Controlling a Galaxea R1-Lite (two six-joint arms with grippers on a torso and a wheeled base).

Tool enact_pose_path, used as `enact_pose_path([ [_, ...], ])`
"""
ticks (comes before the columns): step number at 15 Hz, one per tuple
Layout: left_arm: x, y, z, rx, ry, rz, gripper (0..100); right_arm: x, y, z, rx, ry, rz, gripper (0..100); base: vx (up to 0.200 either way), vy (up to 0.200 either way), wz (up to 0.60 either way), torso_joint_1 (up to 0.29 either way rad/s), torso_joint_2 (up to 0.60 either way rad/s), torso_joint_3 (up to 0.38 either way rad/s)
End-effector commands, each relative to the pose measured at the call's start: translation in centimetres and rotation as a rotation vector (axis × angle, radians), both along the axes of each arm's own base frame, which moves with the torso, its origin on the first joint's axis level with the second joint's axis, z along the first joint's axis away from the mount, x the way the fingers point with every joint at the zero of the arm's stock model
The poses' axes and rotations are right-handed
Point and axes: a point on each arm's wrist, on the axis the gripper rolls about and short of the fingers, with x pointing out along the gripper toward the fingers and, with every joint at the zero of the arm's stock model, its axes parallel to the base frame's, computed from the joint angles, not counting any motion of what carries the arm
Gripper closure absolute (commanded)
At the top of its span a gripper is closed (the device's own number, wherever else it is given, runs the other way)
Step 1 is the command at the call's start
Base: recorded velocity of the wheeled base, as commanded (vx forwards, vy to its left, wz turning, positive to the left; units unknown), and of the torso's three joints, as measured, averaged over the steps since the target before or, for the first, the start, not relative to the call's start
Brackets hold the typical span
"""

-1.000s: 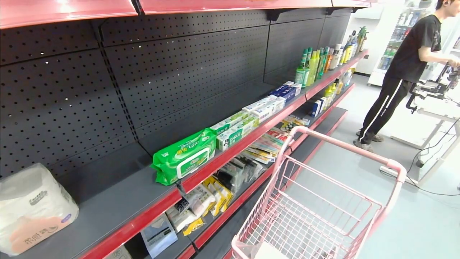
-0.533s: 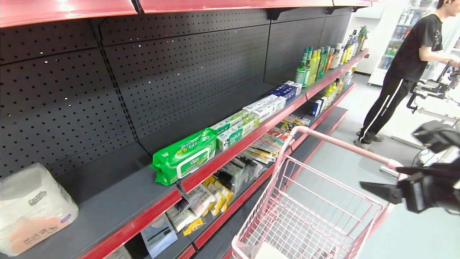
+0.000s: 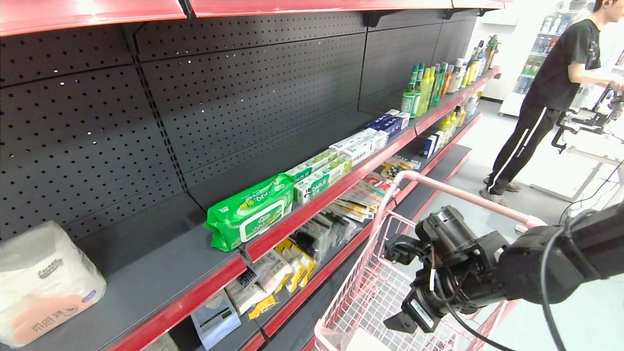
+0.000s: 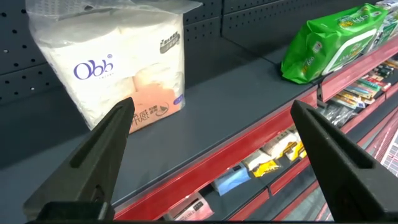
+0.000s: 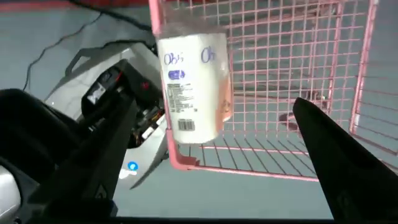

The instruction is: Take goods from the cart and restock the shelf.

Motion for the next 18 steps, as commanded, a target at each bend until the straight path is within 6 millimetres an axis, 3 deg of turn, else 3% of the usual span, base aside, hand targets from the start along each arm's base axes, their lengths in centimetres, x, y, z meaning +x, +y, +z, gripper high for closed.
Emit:
enact_pose_path([
  [1,0.0,0.0,0.0,0.000,0.001,0.001,0,-0.9,2.0,-3.1,-0.062,0.093,0.070,0,0.000,0.000,0.00,0.000,0.00,0.000],
  [11,0.0,0.0,0.0,0.000,0.001,0.001,0,0.3,3.7,-6.5,-0.110,0.130,0.099,0,0.000,0.000,0.00,-0.095,0.22,0.118],
  [18,0.0,0.0,0.0,0.000,-0.001,0.001,0,0.3,3.8,-6.3,-0.105,0.125,0.105,0,0.000,0.000,0.00,-0.145,0.34,0.191],
])
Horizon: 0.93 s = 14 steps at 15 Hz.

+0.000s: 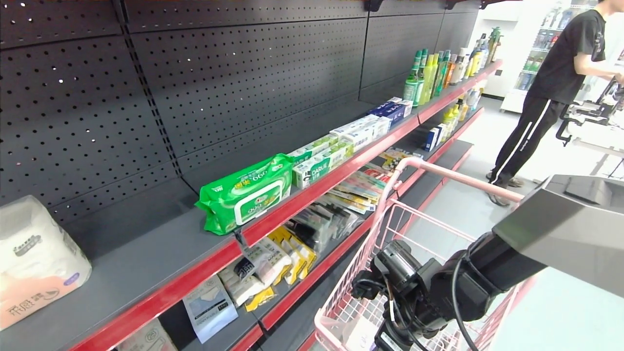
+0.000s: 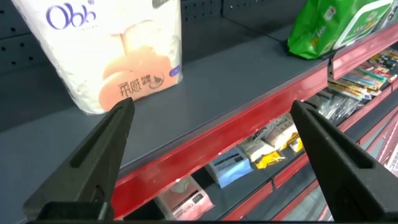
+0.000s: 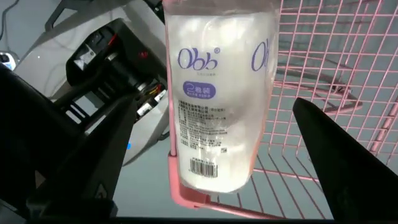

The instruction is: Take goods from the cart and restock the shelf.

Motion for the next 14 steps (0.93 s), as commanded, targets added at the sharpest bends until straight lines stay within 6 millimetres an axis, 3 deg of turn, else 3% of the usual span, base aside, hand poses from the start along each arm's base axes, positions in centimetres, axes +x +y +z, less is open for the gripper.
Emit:
enact_pose_path([
  [1,0.0,0.0,0.0,0.000,0.001,-0.001,0,-0.4,0.4,0.2,0.003,-0.005,0.016,0,0.000,0.000,0.00,-0.134,0.33,0.188],
  [14,0.0,0.0,0.0,0.000,0.001,0.001,0,0.1,1.7,-0.9,-0.032,-0.022,0.028,0,0.000,0.000,0.00,-0.045,0.11,0.062],
])
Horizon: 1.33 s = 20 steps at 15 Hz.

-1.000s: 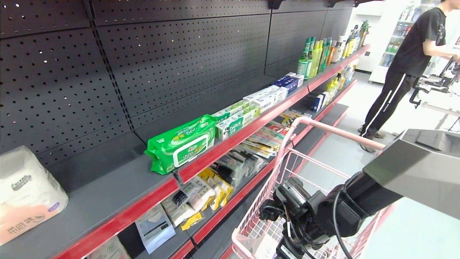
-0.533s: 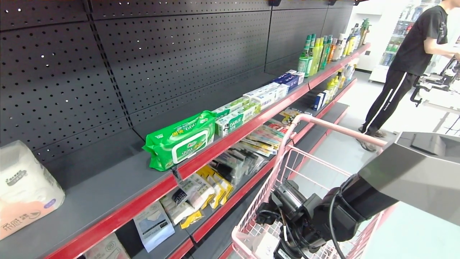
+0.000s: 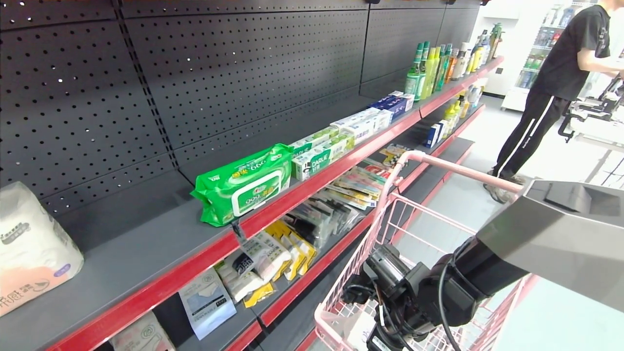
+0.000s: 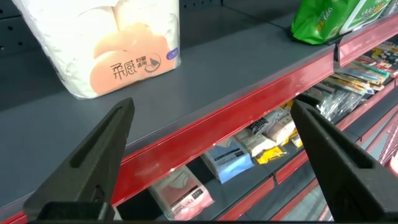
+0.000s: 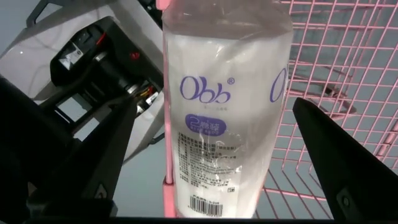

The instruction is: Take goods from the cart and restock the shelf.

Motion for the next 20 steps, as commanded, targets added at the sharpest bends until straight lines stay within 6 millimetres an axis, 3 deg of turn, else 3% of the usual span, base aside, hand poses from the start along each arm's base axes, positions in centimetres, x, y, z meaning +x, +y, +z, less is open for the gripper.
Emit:
enact_pose_path([
  [1,0.0,0.0,0.0,0.000,0.001,0.001,0,0.2,0.2,-0.4,-0.004,0.005,0.000,0,0.000,0.000,0.00,0.000,0.00,0.000],
  [6,0.0,0.0,0.0,0.000,0.001,0.001,0,0.0,0.5,-1.4,-0.045,0.007,0.004,0,0.000,0.000,0.00,0.000,0.00,0.000],
  [12,0.0,0.0,0.0,0.000,0.001,-0.001,0,1.7,-0.2,-1.7,-0.067,-0.028,-0.050,0,0.000,0.000,0.00,0.000,0.00,0.000],
  [20,0.0,0.0,0.0,0.002,0.001,-0.001,0,2.4,-0.3,-2.6,-0.060,-0.045,-0.065,0,0.000,0.000,0.00,0.000,0.00,0.000],
])
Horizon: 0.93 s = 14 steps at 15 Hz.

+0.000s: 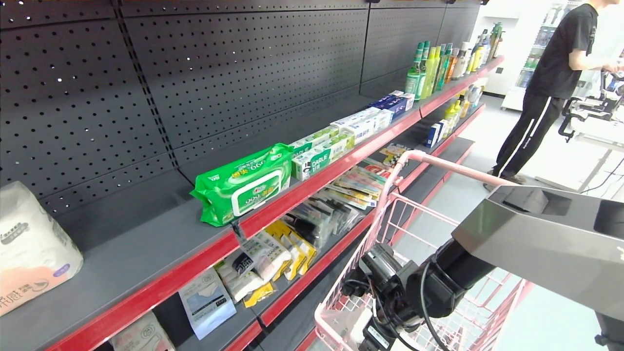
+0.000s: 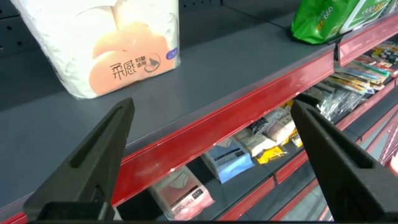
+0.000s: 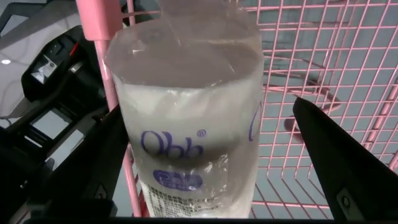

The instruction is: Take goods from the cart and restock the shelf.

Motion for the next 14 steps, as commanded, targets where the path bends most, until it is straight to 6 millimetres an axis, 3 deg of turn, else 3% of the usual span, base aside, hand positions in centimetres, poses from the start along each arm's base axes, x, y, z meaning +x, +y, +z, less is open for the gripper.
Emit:
enact_pose_path([
  [1,0.01,0.00,0.00,-0.001,0.001,0.001,0,0.21,-0.29,-0.37,-0.005,0.003,-0.009,0,0.000,0.000,0.00,0.000,0.00,0.000],
  [10,0.01,0.00,0.00,0.001,0.001,0.001,0,0.36,-0.82,-0.57,-0.018,0.007,0.002,0,0.000,0.000,0.00,-0.003,0.01,0.007],
  [14,0.01,0.00,0.00,0.001,0.001,0.001,0,0.38,-0.81,-0.51,-0.015,0.006,0.002,0,0.000,0.000,0.00,-0.141,0.34,0.200],
])
